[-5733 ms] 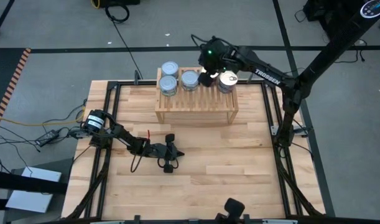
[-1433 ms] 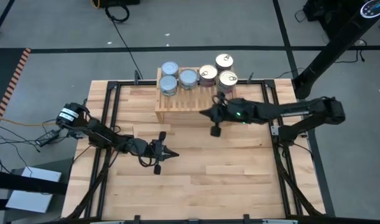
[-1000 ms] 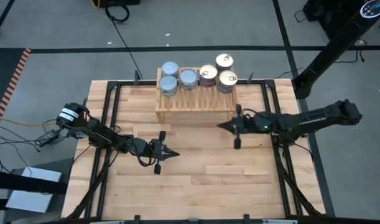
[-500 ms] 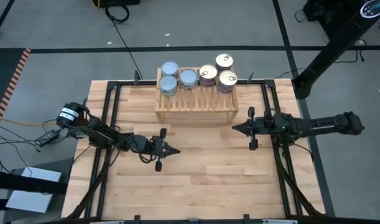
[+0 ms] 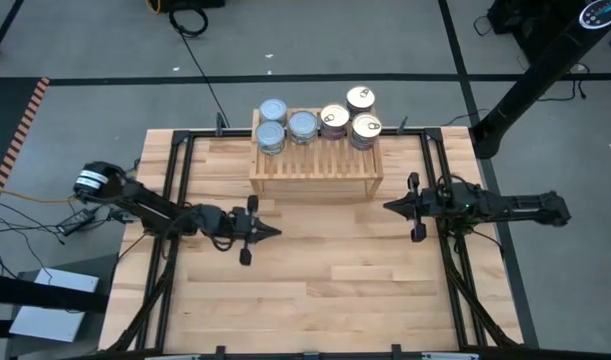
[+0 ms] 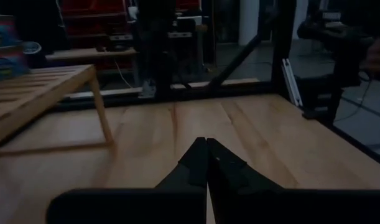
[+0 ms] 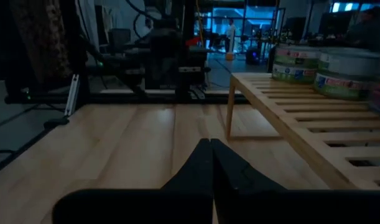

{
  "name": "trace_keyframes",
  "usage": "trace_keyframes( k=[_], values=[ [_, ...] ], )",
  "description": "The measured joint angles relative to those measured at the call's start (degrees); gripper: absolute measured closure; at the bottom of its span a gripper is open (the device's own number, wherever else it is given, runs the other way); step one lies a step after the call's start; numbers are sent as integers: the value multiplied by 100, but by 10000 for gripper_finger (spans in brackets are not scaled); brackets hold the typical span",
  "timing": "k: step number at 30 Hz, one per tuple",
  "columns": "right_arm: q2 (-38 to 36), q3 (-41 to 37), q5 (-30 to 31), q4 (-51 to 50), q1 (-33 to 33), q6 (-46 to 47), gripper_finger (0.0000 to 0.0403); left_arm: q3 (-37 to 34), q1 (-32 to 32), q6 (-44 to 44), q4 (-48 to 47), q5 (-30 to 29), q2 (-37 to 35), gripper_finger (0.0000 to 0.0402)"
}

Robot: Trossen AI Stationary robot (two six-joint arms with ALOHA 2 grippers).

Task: Stack canned seafood by type on shelf
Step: Return to Home Position

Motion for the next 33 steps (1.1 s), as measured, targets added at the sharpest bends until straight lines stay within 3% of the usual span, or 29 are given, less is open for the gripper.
trace_keyframes(
  k=[8, 20, 33],
  values=[
    [-478, 0, 24, -349, 0, 15, 401, -650, 355, -9, -7, 190, -890, 398],
    [-605, 0, 147, -637, 0, 20, 401, -1534, 740, -188, -11, 345, -2115, 398],
    [-618, 0, 162, -730, -1, 18, 400, -1542, 784, 35, -1812, 228, -3425, 398]
  ],
)
